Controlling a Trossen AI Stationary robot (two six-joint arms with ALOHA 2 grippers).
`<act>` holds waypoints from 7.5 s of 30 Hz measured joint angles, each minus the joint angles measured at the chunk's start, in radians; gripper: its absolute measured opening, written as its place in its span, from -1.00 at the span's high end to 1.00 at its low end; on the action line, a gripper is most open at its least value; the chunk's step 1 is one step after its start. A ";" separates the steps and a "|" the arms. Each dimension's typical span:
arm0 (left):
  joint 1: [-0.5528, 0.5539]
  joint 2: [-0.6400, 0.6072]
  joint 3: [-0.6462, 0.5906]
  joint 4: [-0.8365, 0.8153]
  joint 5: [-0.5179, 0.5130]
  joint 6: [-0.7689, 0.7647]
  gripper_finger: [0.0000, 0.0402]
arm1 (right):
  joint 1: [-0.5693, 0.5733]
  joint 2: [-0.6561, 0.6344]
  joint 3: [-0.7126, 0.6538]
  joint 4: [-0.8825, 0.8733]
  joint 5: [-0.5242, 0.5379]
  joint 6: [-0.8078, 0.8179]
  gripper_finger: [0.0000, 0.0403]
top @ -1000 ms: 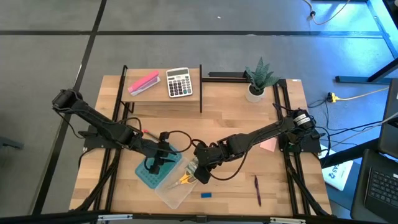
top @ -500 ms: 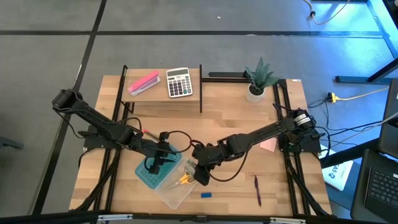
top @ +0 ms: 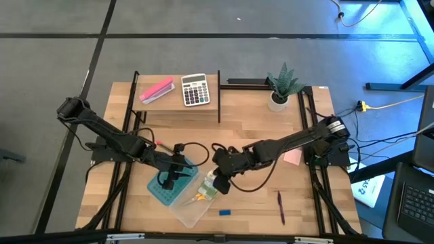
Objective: Pack school essentials
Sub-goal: Put the yellow crayon box into the blue supply box, then move the blue supply box to the center of the table
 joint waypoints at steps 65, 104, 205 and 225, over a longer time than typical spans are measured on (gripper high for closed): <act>0.001 0.000 0.001 -0.011 -0.008 -0.001 0.33 | -0.077 0.035 -0.240 0.306 -0.278 0.031 0.84; -0.111 -0.005 0.001 0.017 -0.007 -0.228 0.33 | -0.083 0.104 -0.252 0.260 -0.197 -0.204 0.84; -0.100 -0.006 0.000 -0.053 -0.041 -0.354 0.33 | -0.092 -0.098 -0.012 -0.313 -0.134 -0.177 0.84; 0.024 -0.103 0.179 -0.466 -0.025 -0.539 0.33 | 0.041 -0.462 -0.040 -0.750 -0.001 0.312 0.84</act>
